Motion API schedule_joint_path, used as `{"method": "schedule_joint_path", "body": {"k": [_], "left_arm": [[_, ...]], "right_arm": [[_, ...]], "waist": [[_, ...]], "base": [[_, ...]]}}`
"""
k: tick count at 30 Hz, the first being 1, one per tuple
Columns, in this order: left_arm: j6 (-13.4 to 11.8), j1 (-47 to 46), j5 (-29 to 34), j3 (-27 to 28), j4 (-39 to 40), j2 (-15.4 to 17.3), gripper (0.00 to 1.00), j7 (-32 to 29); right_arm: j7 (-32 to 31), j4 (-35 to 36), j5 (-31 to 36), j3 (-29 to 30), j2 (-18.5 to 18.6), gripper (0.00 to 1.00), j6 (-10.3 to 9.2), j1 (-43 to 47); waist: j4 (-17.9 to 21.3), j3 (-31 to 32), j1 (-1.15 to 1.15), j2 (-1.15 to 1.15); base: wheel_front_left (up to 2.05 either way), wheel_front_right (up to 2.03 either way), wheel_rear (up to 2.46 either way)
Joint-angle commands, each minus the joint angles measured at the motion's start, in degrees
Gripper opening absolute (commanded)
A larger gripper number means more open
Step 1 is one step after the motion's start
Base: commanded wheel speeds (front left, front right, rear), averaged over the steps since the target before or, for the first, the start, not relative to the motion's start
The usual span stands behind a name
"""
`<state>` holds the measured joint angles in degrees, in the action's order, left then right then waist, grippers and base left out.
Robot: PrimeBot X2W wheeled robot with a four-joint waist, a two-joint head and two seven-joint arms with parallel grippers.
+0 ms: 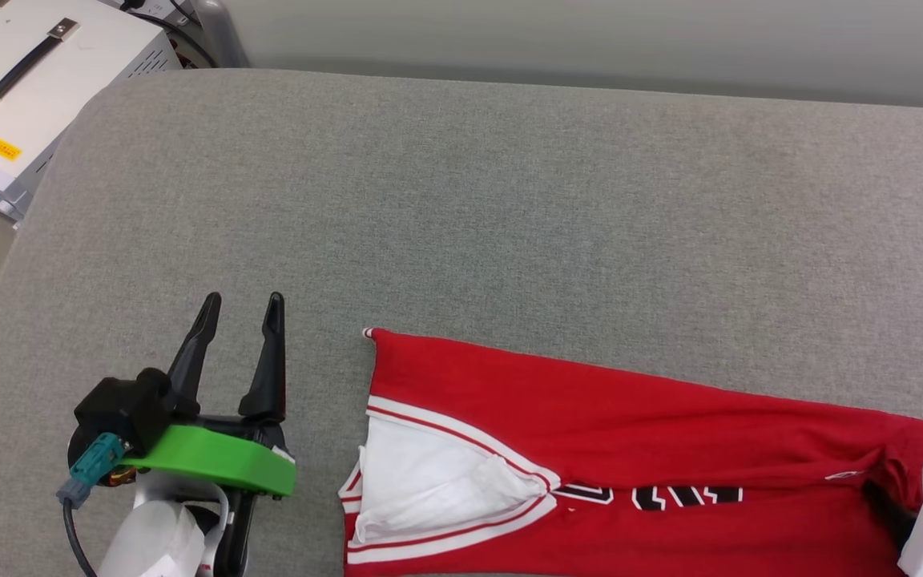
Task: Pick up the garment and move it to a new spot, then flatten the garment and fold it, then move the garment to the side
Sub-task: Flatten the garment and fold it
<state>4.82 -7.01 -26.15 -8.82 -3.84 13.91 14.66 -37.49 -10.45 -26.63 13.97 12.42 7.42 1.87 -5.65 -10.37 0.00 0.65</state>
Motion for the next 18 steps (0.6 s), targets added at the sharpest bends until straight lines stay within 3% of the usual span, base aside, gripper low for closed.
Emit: {"method": "schedule_joint_path", "body": {"k": [1,5,6,7,8,10,18], "left_arm": [[0.4,-0.6,0.9,0.3,-0.4,-0.5,1.0,0.3],[1.0,-0.5,1.7,0.5,-1.1,-1.4,1.0,0.3],[1.1,-0.4,1.8,0.6,-1.3,-1.5,1.0,0.3],[1.3,-0.3,2.0,0.6,-1.5,-1.7,1.0,0.3],[1.4,-0.3,2.1,0.7,-1.7,-1.8,1.0,0.3],[1.6,-0.1,2.3,0.8,-2.1,-2.1,1.0,0.3],[2.1,0.9,2.7,1.8,-3.0,-2.7,1.0,0.3]], "right_arm": [[-0.4,-2.5,-2.2,-2.3,-1.8,1.0,0.07,-0.1],[0.1,-3.9,-3.7,-4.0,-1.3,1.0,0.07,-0.1],[0.2,-4.2,-4.1,-4.4,-1.2,0.92,0.07,0.0],[0.3,-4.4,-4.6,-5.0,-0.9,0.6,0.07,0.0],[0.6,-4.6,-4.8,-5.3,-0.8,0.36,0.07,0.0],[1.1,-4.5,-5.5,-6.5,-0.6,0.0,0.07,0.0],[4.7,-2.5,-7.4,-9.5,0.8,0.0,0.07,-0.5]], "waist": [[0.0,0.1,0.0,-0.65],[-0.1,0.6,0.0,-0.65],[-0.1,0.7,0.0,-0.65],[-0.2,1.0,0.0,-0.65],[-0.1,1.2,0.0,-0.65],[-0.1,1.7,0.0,-0.65],[0.4,3.5,0.0,-0.65]], "base": [[0.0,0.0,0.0],[0.0,0.0,0.0],[0.0,0.0,0.0],[0.0,0.0,0.0],[0.0,0.0,0.0],[0.0,0.0,0.0],[0.0,0.0,0.0]]}}
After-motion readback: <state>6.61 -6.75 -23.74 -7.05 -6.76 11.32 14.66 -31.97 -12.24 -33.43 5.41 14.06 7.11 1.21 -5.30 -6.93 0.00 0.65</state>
